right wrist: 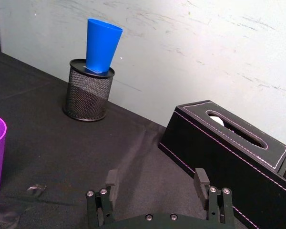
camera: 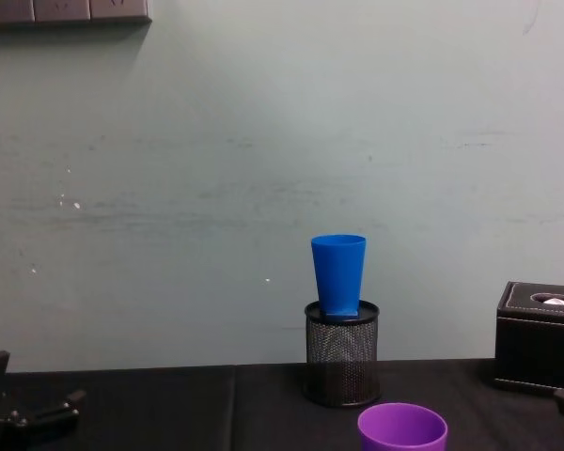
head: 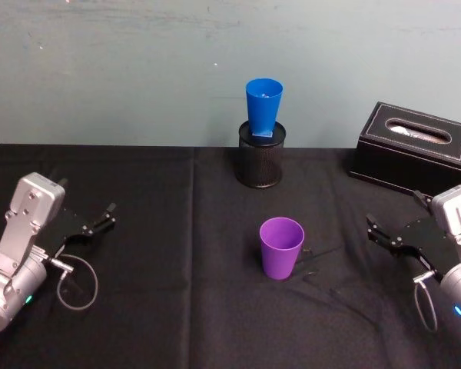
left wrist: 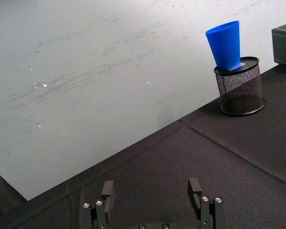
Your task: Pick up one cup with a gripper and tap it against the other cup.
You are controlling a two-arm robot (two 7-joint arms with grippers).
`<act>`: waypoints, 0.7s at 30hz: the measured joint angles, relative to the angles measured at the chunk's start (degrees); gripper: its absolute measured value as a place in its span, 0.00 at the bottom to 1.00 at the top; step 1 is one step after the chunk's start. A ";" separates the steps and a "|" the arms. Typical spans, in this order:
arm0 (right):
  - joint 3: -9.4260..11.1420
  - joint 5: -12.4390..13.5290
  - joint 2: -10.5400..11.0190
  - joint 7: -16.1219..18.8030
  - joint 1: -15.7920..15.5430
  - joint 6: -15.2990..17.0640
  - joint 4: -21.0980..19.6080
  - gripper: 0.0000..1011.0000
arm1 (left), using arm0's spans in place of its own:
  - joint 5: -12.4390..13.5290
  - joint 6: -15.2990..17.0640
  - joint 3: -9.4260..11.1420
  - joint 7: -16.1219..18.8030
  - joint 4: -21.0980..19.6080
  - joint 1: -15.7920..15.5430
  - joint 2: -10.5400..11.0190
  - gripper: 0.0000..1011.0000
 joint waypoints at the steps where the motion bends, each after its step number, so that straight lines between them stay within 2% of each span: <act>1: 0.00 0.00 0.00 0.00 0.00 0.00 0.00 0.99 | 0.00 0.00 0.00 0.00 0.00 0.00 0.00 1.00; 21: 0.00 0.00 0.00 0.00 0.00 0.00 0.00 0.99 | 0.00 0.00 0.00 0.00 0.00 0.00 0.00 1.00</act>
